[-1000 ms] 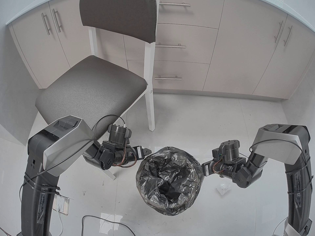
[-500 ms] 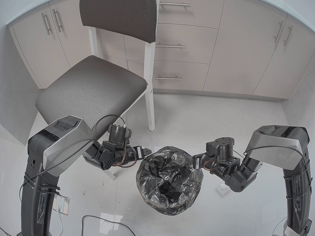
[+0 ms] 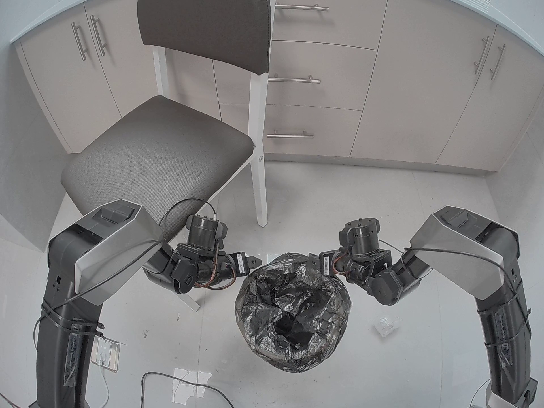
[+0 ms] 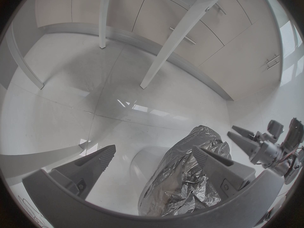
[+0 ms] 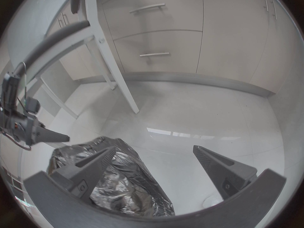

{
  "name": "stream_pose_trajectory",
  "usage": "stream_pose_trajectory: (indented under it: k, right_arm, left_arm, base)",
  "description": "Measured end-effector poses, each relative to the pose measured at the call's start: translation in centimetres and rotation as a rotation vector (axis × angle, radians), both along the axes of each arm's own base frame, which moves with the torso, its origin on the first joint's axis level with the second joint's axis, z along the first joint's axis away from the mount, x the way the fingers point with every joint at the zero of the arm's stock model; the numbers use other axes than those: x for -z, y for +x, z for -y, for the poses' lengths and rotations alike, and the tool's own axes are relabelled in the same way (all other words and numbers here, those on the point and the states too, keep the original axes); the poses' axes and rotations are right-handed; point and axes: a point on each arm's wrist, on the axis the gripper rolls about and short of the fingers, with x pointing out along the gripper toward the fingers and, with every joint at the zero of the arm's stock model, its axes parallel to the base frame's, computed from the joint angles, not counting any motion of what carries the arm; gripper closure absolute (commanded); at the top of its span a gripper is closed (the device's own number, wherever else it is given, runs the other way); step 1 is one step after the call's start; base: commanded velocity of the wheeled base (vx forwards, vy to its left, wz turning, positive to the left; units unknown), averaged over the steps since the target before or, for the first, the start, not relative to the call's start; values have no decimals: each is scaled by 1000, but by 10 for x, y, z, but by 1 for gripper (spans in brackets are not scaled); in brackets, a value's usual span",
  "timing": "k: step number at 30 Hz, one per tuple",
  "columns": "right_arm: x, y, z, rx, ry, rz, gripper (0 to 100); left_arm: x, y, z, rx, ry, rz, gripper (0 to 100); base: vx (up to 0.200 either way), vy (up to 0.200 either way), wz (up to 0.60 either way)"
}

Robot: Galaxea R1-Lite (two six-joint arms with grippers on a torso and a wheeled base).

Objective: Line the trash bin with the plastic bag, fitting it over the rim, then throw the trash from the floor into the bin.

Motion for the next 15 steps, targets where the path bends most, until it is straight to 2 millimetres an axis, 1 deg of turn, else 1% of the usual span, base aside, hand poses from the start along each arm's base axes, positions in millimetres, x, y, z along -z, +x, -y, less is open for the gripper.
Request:
stream_pose_trajectory:
  k: [3,9,15]
  right_arm:
    - [12,5,1,14,-13,-18,0]
    - [33,6,3,22,-31,-52,0]
    - [43,9,9,36,-37,-67,0]
  left_arm:
    - [0,0,0,-1,1,2,0]
    - [0,0,0,-1,2,1,0]
    - [0,0,0,-1,1,1,0]
  base:
    - [0,0,0]
    - [0,0,0]
    - [0,0,0]
